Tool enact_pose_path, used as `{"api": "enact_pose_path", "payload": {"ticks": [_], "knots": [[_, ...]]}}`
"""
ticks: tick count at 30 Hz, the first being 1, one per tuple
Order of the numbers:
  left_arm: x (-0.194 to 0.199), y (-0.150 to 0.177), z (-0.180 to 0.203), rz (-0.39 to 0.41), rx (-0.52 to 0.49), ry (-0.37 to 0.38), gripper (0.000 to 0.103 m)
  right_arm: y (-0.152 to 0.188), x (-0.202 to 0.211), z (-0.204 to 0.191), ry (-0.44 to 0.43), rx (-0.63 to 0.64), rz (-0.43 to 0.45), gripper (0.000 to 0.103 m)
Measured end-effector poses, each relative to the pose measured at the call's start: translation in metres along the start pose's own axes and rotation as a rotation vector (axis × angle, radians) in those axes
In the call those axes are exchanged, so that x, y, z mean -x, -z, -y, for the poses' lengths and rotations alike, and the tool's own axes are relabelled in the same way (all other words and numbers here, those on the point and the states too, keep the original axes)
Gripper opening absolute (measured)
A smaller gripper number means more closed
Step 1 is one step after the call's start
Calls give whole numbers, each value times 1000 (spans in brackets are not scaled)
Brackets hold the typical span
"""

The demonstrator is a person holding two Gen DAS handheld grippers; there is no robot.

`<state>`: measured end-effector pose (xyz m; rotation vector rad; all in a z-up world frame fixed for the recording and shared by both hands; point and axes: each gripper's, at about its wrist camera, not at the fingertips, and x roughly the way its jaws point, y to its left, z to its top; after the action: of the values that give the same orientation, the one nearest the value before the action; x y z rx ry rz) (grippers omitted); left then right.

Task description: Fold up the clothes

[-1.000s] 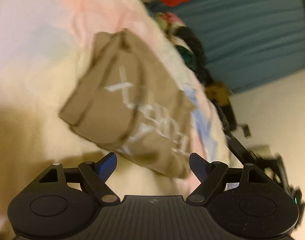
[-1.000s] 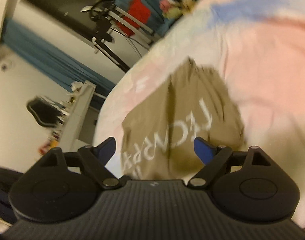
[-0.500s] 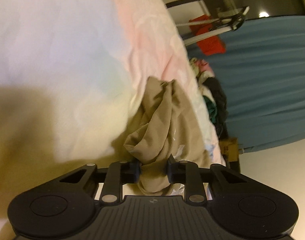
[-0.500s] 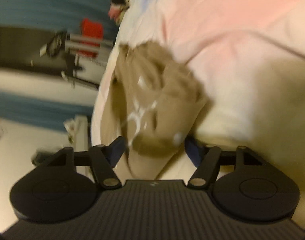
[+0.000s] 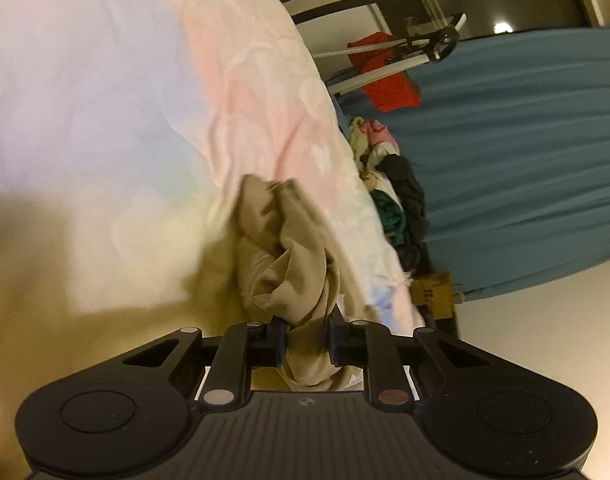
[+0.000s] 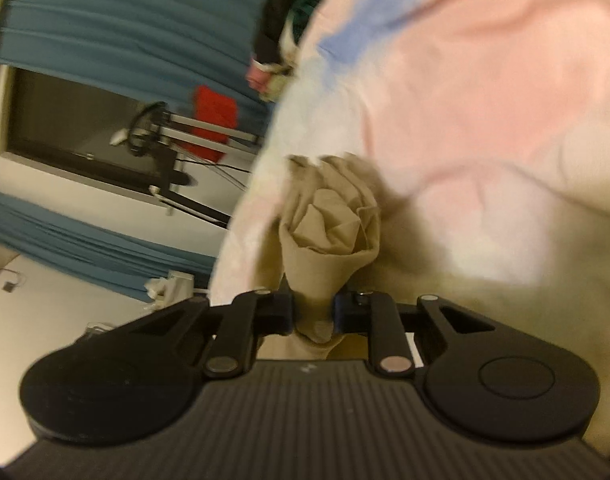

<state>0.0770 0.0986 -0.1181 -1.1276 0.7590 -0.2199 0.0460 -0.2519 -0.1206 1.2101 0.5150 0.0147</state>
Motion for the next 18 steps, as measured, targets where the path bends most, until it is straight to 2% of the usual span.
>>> {"api": "enact_pose_path", "payload": {"ticks": [3,8,10,13,18], "knots": [[1,9,36,-35,-26,39,19,-20,33,-21,-18,38,35,21],[-25,26,106,-138,-100,22,19,-76,69,-36,-11,41,68,21],[-50,30,140,-176,-160,7,19,-106,74,-34,11,11,67,21],[-98,36,191,-186,-269,-21,18,-157,64,-38,46,4,70,21],[-199,29,272,-187,-290,-3,17,-252,22,-64,70,24,142,21]]}}
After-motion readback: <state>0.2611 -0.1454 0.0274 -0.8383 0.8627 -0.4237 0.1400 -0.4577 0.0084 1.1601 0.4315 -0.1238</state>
